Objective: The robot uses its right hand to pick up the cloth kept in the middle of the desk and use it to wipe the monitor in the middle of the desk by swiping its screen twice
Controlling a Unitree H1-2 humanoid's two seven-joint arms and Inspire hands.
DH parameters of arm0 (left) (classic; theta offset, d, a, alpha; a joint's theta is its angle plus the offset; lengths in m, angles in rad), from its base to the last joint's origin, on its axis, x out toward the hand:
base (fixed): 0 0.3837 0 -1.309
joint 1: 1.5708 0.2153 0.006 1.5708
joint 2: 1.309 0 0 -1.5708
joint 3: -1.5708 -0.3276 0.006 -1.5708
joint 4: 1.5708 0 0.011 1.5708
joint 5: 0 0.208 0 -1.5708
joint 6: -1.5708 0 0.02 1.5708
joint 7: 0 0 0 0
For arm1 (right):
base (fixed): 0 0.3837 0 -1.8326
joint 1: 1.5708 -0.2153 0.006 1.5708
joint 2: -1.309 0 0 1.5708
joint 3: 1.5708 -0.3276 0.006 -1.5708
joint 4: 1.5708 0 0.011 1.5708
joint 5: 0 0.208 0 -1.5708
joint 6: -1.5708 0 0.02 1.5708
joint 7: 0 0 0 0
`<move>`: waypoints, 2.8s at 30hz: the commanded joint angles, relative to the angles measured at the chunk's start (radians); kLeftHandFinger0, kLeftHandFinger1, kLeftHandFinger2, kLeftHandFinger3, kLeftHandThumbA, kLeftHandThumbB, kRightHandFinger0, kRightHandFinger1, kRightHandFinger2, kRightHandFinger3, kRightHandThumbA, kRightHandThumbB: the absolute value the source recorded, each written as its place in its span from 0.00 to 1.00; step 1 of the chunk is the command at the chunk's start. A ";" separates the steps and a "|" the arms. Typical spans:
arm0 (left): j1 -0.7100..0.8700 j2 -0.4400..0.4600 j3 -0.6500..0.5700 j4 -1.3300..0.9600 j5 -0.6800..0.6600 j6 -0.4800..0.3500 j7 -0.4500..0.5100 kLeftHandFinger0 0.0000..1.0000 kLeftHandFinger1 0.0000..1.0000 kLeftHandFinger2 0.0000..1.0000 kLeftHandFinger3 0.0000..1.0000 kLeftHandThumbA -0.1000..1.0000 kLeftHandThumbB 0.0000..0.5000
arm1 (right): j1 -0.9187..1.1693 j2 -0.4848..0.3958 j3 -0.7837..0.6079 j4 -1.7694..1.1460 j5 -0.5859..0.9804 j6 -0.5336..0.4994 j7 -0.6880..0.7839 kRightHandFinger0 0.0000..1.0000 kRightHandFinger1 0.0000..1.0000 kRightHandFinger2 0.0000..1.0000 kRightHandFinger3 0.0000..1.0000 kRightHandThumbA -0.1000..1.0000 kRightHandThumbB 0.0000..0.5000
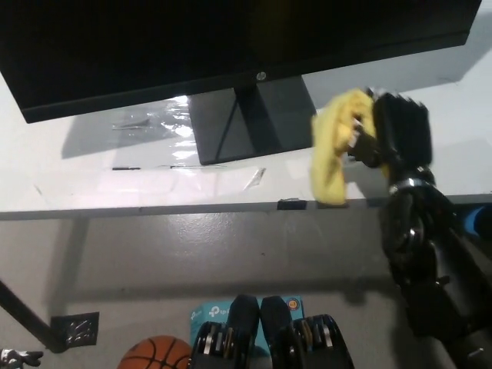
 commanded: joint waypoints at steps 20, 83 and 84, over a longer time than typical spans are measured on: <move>0.021 0.003 0.044 -0.016 -0.024 -0.029 -0.009 0.44 0.46 0.61 0.81 0.38 0.37 | -0.263 -0.022 -0.033 0.444 0.017 0.004 -0.008 0.00 0.04 0.21 0.54 0.00 0.35; -0.015 -0.004 0.046 -0.006 -0.016 -0.035 0.000 0.44 0.45 0.58 0.81 0.34 0.34 | 0.479 0.355 -0.459 -0.352 0.294 -0.299 0.228 0.00 0.01 0.16 0.59 0.15 0.06; -0.020 -0.002 0.048 -0.006 -0.020 -0.030 -0.001 0.43 0.45 0.58 0.81 0.34 0.35 | 0.474 0.350 -0.469 -0.295 0.317 -0.332 0.230 0.00 0.00 0.12 0.59 0.13 0.05</move>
